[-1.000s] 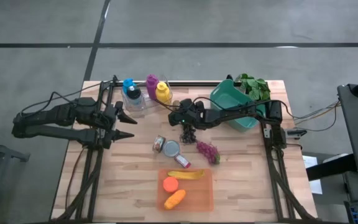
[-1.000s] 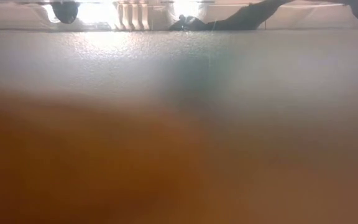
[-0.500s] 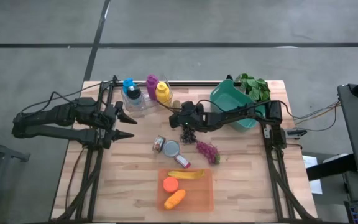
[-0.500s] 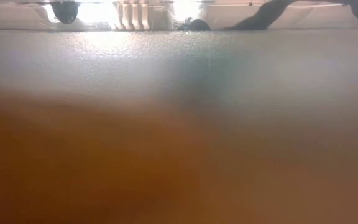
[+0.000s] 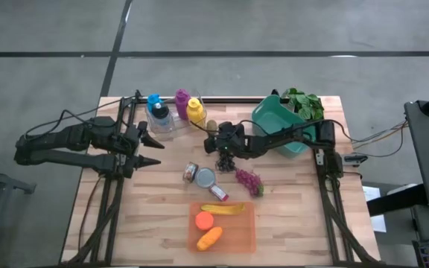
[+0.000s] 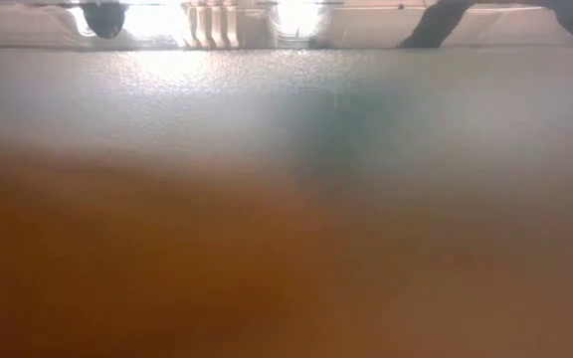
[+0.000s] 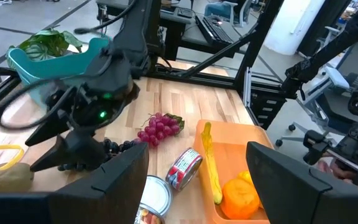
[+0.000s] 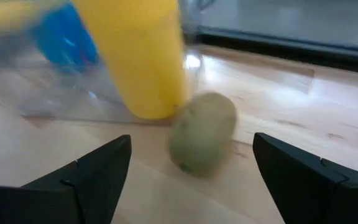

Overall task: Pick & Place Food Item
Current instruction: Put the brown kiwi into the orange bin

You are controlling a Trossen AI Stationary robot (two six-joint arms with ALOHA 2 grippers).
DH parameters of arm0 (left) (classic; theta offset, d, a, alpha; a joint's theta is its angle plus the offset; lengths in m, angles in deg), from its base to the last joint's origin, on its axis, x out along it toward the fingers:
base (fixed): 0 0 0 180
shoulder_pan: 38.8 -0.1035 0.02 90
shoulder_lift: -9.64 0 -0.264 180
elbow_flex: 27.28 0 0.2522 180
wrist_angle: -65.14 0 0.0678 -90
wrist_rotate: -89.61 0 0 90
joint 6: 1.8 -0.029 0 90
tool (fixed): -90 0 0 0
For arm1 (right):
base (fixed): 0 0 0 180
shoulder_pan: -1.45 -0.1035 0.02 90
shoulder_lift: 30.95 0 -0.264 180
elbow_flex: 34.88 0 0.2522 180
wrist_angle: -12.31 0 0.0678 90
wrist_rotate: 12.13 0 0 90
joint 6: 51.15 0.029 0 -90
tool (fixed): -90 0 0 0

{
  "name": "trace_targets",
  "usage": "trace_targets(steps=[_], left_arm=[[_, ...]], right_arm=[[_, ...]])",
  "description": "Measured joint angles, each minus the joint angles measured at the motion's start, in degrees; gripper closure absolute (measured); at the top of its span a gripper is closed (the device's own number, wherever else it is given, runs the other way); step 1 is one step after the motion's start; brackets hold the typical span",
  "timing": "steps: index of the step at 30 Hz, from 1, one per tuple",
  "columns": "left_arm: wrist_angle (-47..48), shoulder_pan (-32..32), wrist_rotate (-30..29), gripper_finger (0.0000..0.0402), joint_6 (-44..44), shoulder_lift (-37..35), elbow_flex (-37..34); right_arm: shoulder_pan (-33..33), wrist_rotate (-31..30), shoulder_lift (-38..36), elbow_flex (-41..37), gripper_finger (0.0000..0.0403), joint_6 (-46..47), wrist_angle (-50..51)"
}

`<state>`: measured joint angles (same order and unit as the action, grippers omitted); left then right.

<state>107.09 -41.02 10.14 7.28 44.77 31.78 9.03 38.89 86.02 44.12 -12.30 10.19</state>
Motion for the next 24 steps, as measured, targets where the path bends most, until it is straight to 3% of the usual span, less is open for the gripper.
trace_targets(steps=[9,24], left_arm=[[0.13,0.00,-0.02,0.0126,0.00,-0.02,0.00],[0.70,0.00,-0.01,0.0126,0.00,-0.02,0.00]], right_arm=[[-0.13,0.02,6.08,6.07,0.0065,-4.32,0.73],[2.68,-2.27,6.93,6.16,0.0065,-1.97,0.52]])
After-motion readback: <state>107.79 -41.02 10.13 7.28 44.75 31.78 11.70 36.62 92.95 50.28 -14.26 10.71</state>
